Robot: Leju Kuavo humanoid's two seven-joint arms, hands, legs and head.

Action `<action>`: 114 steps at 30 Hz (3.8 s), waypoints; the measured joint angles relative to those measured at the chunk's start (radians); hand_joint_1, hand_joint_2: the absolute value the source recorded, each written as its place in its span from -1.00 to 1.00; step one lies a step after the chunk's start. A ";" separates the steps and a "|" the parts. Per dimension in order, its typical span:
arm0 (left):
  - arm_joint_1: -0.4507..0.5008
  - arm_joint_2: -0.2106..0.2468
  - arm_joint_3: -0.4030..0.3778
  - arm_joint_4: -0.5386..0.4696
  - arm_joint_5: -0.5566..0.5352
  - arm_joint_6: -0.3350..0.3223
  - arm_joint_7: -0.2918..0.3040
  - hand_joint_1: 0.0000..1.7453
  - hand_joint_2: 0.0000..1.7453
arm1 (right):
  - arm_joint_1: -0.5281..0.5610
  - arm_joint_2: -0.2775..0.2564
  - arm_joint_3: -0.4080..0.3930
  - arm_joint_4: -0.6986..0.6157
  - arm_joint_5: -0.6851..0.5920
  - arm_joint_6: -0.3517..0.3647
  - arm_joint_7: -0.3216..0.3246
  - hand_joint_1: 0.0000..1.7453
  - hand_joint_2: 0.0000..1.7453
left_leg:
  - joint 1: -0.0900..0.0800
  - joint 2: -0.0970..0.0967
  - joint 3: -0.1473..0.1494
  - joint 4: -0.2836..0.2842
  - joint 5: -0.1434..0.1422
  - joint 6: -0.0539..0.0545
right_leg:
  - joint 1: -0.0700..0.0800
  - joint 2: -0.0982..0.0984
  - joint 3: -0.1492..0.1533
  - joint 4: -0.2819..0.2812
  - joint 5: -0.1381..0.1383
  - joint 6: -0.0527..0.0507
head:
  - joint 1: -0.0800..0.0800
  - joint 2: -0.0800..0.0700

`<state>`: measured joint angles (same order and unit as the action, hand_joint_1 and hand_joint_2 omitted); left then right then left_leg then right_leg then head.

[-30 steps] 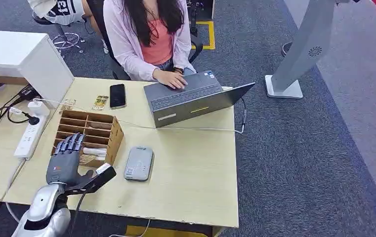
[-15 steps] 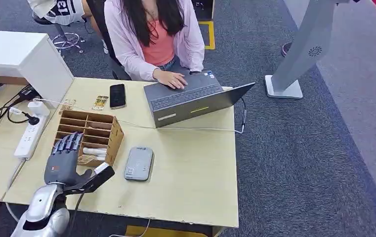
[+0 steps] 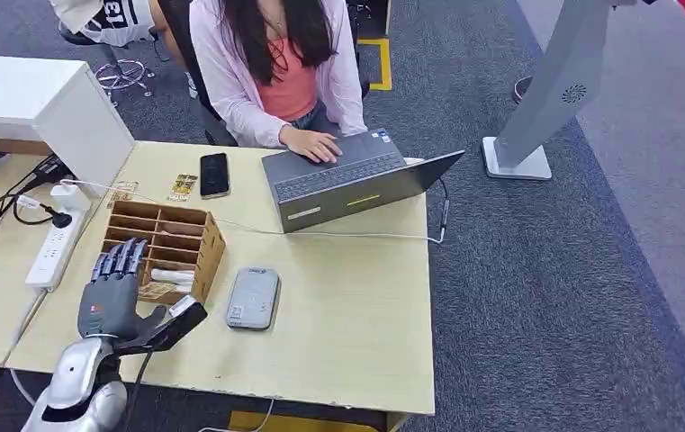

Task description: Pass the card to the sensor for recognition and then transmit it.

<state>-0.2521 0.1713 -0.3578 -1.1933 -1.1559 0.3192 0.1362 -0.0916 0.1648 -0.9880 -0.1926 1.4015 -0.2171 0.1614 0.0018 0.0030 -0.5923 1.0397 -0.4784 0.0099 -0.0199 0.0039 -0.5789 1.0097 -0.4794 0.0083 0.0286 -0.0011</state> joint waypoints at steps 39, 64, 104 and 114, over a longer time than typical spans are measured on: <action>0.022 -0.002 0.005 -0.014 0.009 0.009 -0.012 1.00 1.00 | 0.000 0.000 -0.001 0.000 0.003 0.000 0.005 -1.00 1.00 | 0.000 0.000 0.000 0.000 0.000 0.000 | 0.000 0.000 0.000 0.000 0.000 0.000 | 0.000 0.000; 0.017 -0.005 0.041 -0.019 0.039 0.054 -0.030 1.00 1.00 | 0.000 0.000 -0.001 0.000 0.013 0.001 0.005 -1.00 1.00 | 0.000 0.000 0.000 0.000 0.000 0.000 | 0.000 0.000 0.000 0.000 0.000 0.000 | 0.000 0.000; -0.267 0.057 0.080 -0.056 0.113 0.049 -0.089 1.00 1.00 | -0.003 0.000 -0.001 0.000 0.040 0.002 -0.008 -1.00 1.00 | 0.000 -0.001 0.000 0.000 0.001 0.000 | 0.000 -0.001 0.000 0.000 0.001 0.000 | 0.000 0.000; -0.477 0.078 0.080 0.136 0.111 0.058 -0.122 1.00 1.00 | -0.006 0.000 -0.001 0.000 0.054 0.003 -0.009 -1.00 1.00 | 0.000 0.000 0.000 0.000 0.001 0.000 | 0.000 0.000 0.000 0.001 0.001 0.000 | 0.000 0.000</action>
<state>-0.7288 0.2495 -0.2781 -1.0571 -1.0448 0.3773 0.0141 -0.0977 0.1648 -0.9888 -0.1923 1.4557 -0.2136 0.1522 0.0023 0.0030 -0.5923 1.0400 -0.4771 0.0094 -0.0195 0.0040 -0.5793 1.0105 -0.4781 0.0079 0.0286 -0.0011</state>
